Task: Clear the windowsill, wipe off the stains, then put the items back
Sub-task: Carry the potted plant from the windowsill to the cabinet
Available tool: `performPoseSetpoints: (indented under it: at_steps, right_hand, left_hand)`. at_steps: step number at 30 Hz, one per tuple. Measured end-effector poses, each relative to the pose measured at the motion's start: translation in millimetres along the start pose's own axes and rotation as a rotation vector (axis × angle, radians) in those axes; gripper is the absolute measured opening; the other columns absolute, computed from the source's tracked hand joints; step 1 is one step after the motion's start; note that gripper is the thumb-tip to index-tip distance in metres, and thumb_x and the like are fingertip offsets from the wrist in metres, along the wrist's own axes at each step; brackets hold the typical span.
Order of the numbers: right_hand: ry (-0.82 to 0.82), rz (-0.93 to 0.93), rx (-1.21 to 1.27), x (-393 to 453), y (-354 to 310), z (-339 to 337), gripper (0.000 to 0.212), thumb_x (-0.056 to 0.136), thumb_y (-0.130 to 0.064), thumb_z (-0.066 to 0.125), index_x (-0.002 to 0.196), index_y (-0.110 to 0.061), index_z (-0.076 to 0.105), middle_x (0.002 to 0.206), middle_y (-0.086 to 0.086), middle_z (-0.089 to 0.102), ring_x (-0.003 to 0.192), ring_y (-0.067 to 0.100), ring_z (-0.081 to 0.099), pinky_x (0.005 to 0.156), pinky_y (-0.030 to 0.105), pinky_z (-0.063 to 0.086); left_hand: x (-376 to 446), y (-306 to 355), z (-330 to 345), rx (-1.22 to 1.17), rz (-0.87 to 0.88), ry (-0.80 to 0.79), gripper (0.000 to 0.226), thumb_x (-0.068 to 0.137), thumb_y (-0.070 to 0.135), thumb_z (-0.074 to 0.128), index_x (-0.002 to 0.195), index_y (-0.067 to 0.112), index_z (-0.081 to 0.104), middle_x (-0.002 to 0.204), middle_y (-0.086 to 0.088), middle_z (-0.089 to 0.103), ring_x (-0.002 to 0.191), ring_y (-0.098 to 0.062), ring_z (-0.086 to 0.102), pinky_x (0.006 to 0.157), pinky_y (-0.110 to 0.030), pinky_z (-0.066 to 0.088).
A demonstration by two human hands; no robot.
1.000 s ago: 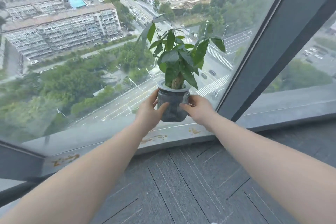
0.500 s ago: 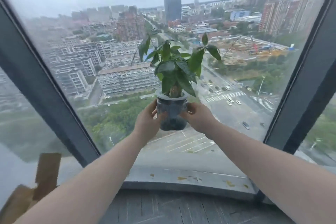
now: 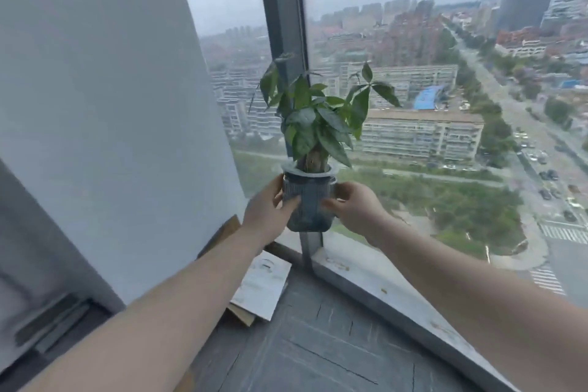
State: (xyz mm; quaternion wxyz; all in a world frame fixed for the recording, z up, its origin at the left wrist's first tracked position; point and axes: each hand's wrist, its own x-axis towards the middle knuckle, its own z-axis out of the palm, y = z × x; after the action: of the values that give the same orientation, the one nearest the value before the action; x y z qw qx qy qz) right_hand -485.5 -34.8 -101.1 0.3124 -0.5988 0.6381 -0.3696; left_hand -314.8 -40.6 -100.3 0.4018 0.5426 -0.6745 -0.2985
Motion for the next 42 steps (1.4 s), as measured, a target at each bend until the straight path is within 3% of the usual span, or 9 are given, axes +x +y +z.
performPoseSetpoints:
  at_steps: [5,12,15,20,24,28,33,38,42]
  right_hand:
    - [-0.188,-0.136,-0.047,-44,-84,117,0.031,0.087,-0.034,0.066,0.105,-0.009,0.066,0.102,0.008,0.071,0.087,0.026,0.065,0.074,0.036,0.054]
    - [-0.395,-0.277,-0.009,-167,-208,289,0.032,0.09,-0.031,0.062,0.108,-0.005,0.066,0.11,0.014,0.07,0.1,0.031,0.066,0.086,0.043,0.053]
    - [-0.493,-0.326,0.017,-230,-257,366,0.028,0.091,-0.029,0.062,0.107,-0.006,0.066,0.107,0.012,0.071,0.09,0.029,0.066,0.075,0.038,0.054]
    - [-0.637,-0.481,0.012,-331,-327,492,0.029,0.09,-0.03,0.063,0.111,-0.01,0.067,0.107,0.004,0.07,0.103,0.026,0.064,0.083,0.031,0.049]
    - [-0.764,-0.556,-0.048,-402,-372,574,0.021,0.088,-0.031,0.064,0.093,-0.011,0.07,0.094,0.008,0.07,0.091,0.028,0.064,0.076,0.032,0.048]
    - [-0.904,-0.642,-0.107,-462,-415,658,0.03,0.089,-0.033,0.062,0.065,-0.018,0.053,0.065,0.001,0.055,0.069,0.024,0.053,0.058,0.028,0.038]
    - [-1.077,-0.729,-0.084,-538,-468,776,0.022,0.086,-0.03,0.063,0.084,-0.009,0.07,0.078,0.009,0.069,0.074,0.027,0.061,0.066,0.035,0.05]
    - [-1.235,-0.802,-0.047,-603,-532,900,0.018,0.088,-0.028,0.062,0.088,-0.011,0.068,0.077,0.003,0.065,0.074,0.024,0.057,0.057,0.027,0.041]
    - [-1.354,-0.833,-0.031,-669,-576,973,0.024,0.087,-0.029,0.063,0.099,-0.01,0.07,0.093,0.008,0.072,0.085,0.027,0.064,0.072,0.033,0.05]
  left_hand:
    - [-80,-52,-130,0.085,-0.097,0.18,0.044,0.091,0.023,0.06,0.133,0.028,0.05,0.133,0.01,0.058,0.123,-0.016,0.055,0.101,-0.033,0.045]
    - [-230,-126,-317,0.09,-0.219,0.41,0.051,0.089,0.02,0.064,0.137,0.024,0.047,0.135,0.005,0.057,0.124,-0.015,0.053,0.104,-0.031,0.042]
    - [-308,-158,-396,0.065,-0.251,0.487,0.051,0.089,0.015,0.064,0.137,0.022,0.048,0.13,0.007,0.06,0.119,-0.011,0.056,0.101,-0.026,0.043]
    - [-435,-206,-510,0.1,-0.347,0.66,0.052,0.089,0.016,0.064,0.137,0.026,0.047,0.124,0.012,0.056,0.121,-0.01,0.053,0.095,-0.021,0.043]
    - [-525,-235,-579,0.141,-0.454,0.769,0.051,0.088,0.015,0.065,0.136,0.021,0.048,0.125,0.008,0.057,0.121,-0.014,0.054,0.106,-0.03,0.041]
    - [-605,-269,-636,0.143,-0.541,0.909,0.05,0.088,0.014,0.065,0.134,0.023,0.05,0.133,0.004,0.058,0.122,-0.019,0.056,0.106,-0.038,0.043]
    - [-695,-320,-718,0.168,-0.664,1.052,0.048,0.087,0.014,0.066,0.132,0.025,0.052,0.128,0.011,0.059,0.119,-0.017,0.059,0.105,-0.04,0.044]
    - [-767,-363,-813,0.199,-0.744,1.196,0.048,0.084,0.01,0.068,0.129,0.024,0.055,0.121,0.012,0.062,0.117,-0.013,0.059,0.105,-0.034,0.044]
    - [-833,-387,-875,0.192,-0.831,1.301,0.048,0.08,0.017,0.071,0.126,0.026,0.057,0.122,0.007,0.066,0.115,-0.012,0.061,0.103,-0.039,0.047]
